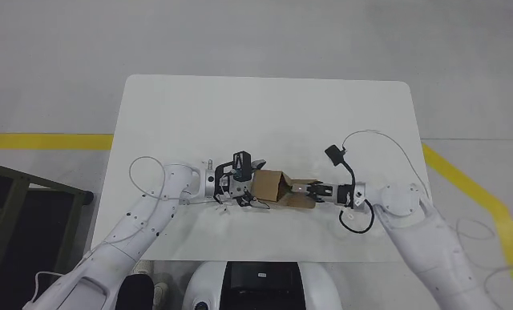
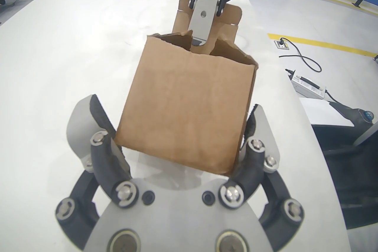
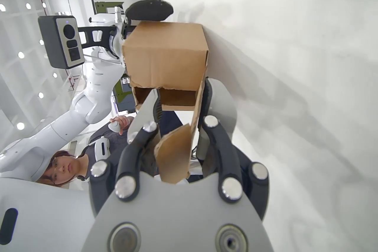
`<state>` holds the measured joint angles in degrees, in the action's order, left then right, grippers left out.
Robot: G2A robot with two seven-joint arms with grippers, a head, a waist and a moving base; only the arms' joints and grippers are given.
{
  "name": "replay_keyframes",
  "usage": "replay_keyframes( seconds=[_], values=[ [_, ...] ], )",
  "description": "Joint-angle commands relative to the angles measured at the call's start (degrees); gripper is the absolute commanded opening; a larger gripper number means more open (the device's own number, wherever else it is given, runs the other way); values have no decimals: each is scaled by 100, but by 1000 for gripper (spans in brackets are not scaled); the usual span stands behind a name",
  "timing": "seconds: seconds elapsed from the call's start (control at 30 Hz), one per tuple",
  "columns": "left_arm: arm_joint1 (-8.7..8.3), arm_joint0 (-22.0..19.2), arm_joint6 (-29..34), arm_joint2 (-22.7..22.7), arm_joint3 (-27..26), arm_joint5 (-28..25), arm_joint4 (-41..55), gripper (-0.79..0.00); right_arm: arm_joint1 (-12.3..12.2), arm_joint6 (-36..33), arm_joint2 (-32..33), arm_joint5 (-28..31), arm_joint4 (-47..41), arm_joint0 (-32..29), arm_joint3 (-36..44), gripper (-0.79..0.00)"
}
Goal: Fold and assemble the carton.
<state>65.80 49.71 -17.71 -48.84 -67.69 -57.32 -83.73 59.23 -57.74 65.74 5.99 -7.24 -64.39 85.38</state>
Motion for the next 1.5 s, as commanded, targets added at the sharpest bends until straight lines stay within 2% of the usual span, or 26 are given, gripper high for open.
replay_keyframes(
  seconds=[0.0,0.53,0.8,1.03,1.17,1.47],
  values=[
    [0,-2,0,-1,-1,-1,1,0,9,30,-60,-73,95,56,11,-529],
    [7,-3,37,-1,-29,-36,54,0,60,186,-568,-1102,1386,457,540,-523],
    [26,-13,67,41,-31,-51,83,0,69,235,-624,-1607,1555,456,844,-520],
    [36,-39,97,66,22,-68,114,0,71,305,-540,-1731,1441,428,758,-493],
    [31,-45,113,77,45,-68,125,0,42,315,-379,-1717,1341,314,714,-403],
    [31,-77,107,149,65,-68,159,0,-20,402,-7,-1559,1078,48,746,-406]
  ],
)
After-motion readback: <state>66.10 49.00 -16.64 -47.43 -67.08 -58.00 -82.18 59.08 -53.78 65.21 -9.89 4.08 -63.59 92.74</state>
